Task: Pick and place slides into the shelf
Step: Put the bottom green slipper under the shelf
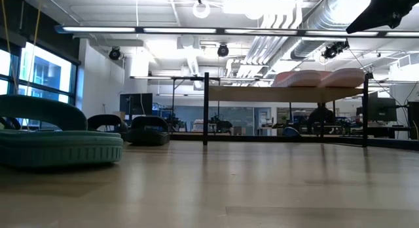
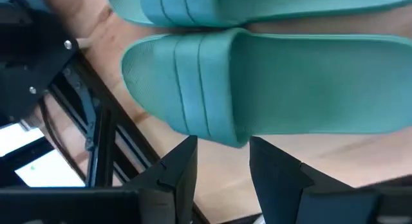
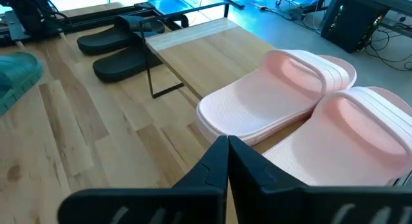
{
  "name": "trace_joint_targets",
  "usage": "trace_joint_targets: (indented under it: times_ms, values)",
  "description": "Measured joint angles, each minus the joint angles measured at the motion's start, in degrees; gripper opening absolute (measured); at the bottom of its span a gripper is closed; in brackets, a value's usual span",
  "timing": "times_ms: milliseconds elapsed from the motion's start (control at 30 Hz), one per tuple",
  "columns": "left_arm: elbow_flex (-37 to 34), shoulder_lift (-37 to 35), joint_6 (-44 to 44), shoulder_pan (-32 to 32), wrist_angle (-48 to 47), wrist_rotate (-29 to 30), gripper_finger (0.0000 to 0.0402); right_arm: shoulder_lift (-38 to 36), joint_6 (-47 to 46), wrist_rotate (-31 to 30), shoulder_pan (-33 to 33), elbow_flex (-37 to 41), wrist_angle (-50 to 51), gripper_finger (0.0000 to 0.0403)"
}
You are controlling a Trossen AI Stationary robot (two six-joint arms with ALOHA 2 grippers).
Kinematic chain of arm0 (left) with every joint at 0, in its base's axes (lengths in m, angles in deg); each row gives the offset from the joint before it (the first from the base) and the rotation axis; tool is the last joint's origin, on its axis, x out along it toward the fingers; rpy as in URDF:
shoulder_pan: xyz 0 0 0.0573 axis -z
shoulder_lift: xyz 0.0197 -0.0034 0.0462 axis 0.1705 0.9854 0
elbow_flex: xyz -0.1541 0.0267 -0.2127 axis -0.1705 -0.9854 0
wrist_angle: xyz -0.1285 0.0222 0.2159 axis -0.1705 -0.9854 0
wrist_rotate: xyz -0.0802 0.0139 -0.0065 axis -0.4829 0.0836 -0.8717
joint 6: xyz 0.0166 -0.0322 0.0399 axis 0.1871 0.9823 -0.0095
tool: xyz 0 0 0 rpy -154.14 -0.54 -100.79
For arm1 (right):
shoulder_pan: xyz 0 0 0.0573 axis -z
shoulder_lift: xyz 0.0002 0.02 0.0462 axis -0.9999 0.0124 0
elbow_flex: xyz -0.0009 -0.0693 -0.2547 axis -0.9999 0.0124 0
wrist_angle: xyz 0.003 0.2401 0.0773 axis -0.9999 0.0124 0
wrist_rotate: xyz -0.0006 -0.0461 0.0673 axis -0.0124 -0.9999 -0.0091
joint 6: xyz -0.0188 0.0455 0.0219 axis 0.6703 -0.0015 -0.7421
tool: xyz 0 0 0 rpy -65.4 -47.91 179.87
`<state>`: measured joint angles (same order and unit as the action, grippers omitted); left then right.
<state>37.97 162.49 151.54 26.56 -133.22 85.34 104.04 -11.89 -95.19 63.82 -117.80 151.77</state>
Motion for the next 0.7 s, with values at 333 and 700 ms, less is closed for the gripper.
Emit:
trace_joint_targets:
  times_ms: [333,700]
  values:
    - [-6.8,0.1,-2.9,-0.3,7.2,-3.8,0.0127,0.0,0.0,0.0,0.0,0.0,0.0,0.0024]
    - [-12.0,0.2,-4.3,-1.2,15.8,-3.8,0.0127,0.0,0.2,0.0,0.0,0.0,0.0,0.0048]
